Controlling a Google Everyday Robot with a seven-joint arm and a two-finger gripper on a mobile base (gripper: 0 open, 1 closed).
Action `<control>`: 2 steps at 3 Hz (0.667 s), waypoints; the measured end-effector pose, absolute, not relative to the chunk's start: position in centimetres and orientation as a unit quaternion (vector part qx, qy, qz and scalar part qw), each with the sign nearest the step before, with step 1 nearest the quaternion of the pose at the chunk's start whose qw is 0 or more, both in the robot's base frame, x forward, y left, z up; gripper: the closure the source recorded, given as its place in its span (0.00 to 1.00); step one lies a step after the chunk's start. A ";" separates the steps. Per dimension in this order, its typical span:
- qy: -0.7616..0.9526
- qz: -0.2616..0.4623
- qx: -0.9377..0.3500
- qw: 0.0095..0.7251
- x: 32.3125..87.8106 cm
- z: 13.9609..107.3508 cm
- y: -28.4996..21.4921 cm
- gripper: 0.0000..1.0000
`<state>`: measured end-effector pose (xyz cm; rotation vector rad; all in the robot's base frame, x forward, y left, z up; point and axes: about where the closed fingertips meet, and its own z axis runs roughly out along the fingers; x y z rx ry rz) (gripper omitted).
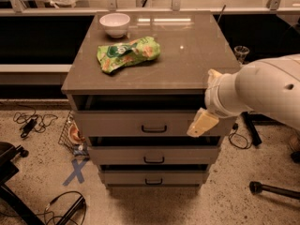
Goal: Open top drawer
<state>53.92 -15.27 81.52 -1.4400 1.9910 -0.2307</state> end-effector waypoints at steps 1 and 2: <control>0.761 -0.073 -0.555 0.328 54.4 79.3 -14.2 0.00; 0.761 -0.060 -0.563 0.317 54.4 76.7 -13.5 0.00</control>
Offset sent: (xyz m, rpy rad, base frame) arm 0.0058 0.0236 -0.0857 0.0230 0.1056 0.0581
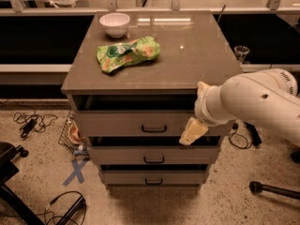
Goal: Open top drawer
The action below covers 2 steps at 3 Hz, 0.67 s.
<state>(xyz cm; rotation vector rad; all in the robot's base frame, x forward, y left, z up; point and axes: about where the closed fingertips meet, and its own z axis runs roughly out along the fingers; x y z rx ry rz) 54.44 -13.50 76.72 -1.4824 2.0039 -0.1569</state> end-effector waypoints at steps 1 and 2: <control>0.759 -0.054 -0.577 0.297 54.1 74.3 -13.5 0.00; 0.759 -0.053 -0.579 0.294 54.0 74.1 -13.5 0.00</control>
Offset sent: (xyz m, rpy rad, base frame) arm -0.0170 -0.0184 -0.0546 -0.0724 0.0808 0.0291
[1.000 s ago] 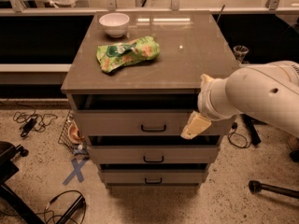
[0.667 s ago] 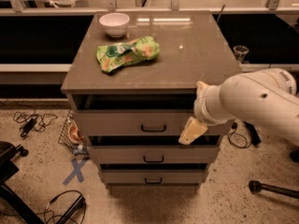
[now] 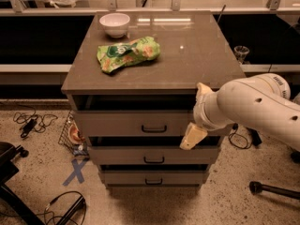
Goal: Open top drawer
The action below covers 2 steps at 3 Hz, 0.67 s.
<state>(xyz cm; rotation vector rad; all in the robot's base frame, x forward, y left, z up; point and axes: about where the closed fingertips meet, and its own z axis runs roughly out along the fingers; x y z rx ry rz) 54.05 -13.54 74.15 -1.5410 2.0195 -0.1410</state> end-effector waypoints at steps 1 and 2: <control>0.759 -0.053 -0.579 0.294 54.0 74.3 -13.5 0.00; 0.759 -0.053 -0.579 0.294 54.0 74.3 -13.5 0.13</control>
Offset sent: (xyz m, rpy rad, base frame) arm 0.0237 -0.0022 0.0264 0.1158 -0.0392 -0.0151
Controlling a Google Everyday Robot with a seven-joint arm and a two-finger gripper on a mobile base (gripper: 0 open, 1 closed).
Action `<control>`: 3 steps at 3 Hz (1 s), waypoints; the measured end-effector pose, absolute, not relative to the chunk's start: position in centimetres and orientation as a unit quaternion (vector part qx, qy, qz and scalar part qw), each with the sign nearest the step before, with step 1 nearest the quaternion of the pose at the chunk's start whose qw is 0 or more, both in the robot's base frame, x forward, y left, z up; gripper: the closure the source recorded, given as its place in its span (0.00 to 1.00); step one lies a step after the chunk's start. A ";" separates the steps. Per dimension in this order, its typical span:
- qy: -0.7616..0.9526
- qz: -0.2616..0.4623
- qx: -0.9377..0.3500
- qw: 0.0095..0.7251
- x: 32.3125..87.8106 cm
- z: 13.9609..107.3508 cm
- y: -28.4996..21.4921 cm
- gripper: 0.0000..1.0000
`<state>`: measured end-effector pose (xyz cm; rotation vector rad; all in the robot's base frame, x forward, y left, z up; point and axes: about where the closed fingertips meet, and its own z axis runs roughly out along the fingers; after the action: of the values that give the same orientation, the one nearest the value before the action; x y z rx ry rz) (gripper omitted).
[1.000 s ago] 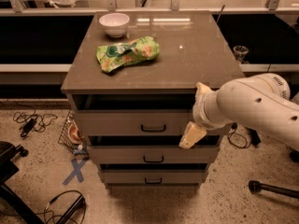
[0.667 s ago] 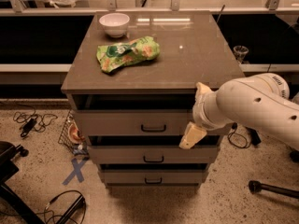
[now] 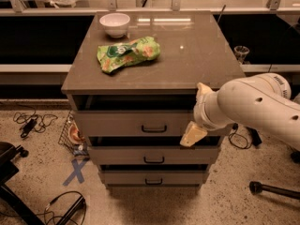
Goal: Open top drawer
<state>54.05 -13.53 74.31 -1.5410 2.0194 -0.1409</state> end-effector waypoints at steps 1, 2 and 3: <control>0.759 -0.053 -0.579 0.294 54.1 74.4 -13.5 0.37; 0.759 -0.053 -0.579 0.294 54.1 74.6 -13.5 0.60; 0.759 -0.053 -0.579 0.295 54.1 74.7 -13.6 0.91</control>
Offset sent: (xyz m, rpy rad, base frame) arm 0.1397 -0.0862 0.1775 0.0020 -0.1456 -0.0299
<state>54.11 -13.57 74.69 -1.5407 2.0190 -0.1415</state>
